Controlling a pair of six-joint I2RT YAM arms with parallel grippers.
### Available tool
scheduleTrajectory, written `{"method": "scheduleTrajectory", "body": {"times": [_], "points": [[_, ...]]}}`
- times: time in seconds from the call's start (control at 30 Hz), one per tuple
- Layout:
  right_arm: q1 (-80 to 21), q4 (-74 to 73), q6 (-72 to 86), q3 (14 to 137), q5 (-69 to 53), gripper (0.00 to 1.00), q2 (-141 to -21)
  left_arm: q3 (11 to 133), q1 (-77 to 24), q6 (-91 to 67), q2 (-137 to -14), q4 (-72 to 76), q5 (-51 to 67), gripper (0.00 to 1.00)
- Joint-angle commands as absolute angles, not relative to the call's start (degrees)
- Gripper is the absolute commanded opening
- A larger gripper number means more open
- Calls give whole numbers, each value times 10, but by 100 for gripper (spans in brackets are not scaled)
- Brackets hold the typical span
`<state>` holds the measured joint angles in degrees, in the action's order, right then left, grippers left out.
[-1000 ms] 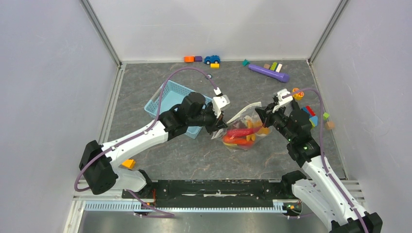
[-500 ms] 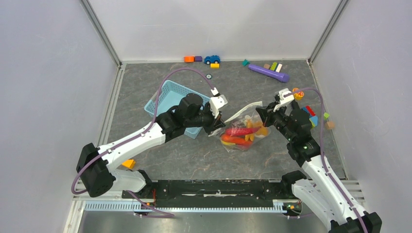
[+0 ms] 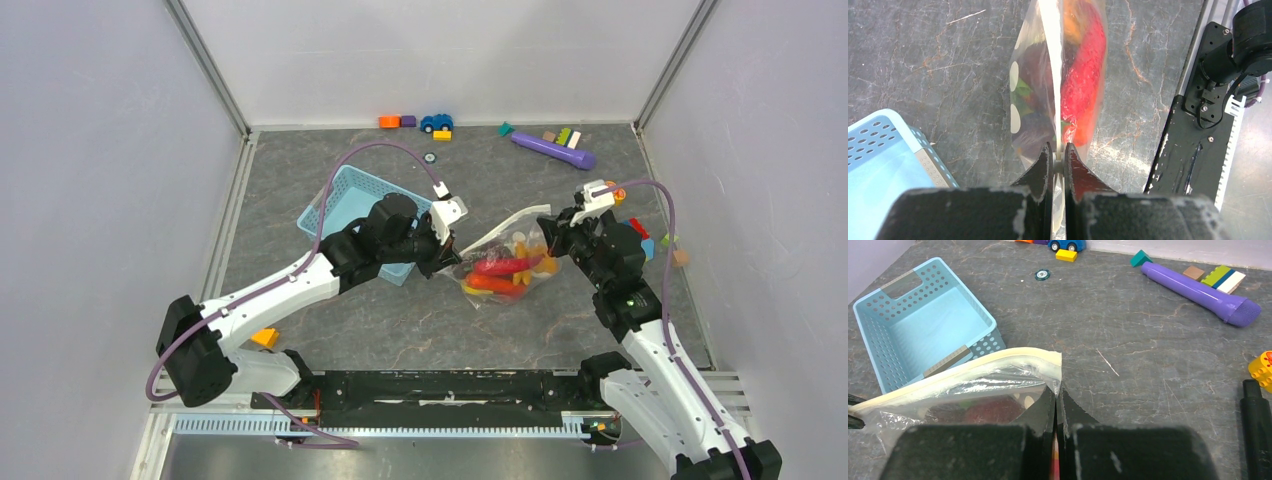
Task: Place the food in the zip-top bag and seal the zipper
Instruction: Zip the zipper food storage bag at the center of the board.
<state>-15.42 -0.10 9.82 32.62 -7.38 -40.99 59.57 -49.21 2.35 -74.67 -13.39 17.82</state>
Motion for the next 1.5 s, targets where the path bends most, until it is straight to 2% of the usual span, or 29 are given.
{"method": "scheduleTrajectory", "body": {"times": [0.0, 1.47], "points": [[-136, 27, 86, 345, -4, 0, -407, 588, -489, 6, -727, -170, 171, 2], [-106, 2, 101, 355, 21, 0, -428, 566, -489, -1, -709, -180, 125, 2]]}}
